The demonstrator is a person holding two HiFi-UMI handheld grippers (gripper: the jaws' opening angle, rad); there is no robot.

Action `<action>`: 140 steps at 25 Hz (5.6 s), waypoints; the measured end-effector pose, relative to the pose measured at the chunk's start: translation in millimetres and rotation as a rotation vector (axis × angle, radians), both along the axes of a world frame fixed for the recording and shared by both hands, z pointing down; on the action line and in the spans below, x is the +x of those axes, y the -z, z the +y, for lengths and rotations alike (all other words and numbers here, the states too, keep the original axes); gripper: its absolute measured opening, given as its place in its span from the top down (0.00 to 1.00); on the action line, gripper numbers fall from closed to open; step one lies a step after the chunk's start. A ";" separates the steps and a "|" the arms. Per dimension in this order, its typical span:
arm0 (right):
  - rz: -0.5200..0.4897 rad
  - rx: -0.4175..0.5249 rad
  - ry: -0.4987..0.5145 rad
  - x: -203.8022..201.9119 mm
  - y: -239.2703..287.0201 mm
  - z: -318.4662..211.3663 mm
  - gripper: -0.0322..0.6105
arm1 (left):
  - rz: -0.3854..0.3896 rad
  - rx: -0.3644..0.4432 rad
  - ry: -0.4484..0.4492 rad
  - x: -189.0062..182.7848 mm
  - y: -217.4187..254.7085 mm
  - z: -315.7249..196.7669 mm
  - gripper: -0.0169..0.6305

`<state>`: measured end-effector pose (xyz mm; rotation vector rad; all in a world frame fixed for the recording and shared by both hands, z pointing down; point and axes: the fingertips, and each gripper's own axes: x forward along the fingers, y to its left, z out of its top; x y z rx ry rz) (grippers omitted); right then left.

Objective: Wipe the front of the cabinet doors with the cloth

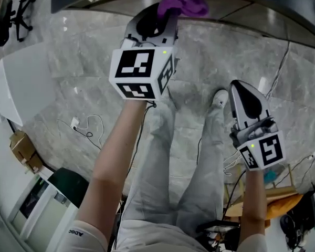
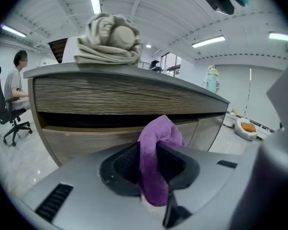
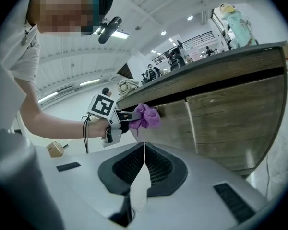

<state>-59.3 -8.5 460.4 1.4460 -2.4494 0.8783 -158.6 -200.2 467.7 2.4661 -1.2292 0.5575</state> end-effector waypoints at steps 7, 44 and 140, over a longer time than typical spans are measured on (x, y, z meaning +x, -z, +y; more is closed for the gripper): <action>0.013 0.021 0.076 -72.6 14.8 -25.2 0.91 | -0.022 -0.020 0.102 -97.2 -0.7 -24.0 0.84; 0.044 -0.077 -0.023 95.9 -31.4 53.9 0.91 | -0.003 -0.166 0.035 115.1 -89.5 34.6 0.84; -0.006 -0.140 0.060 69.5 -77.2 35.4 0.91 | -0.180 -0.435 0.171 17.0 -223.8 84.6 0.84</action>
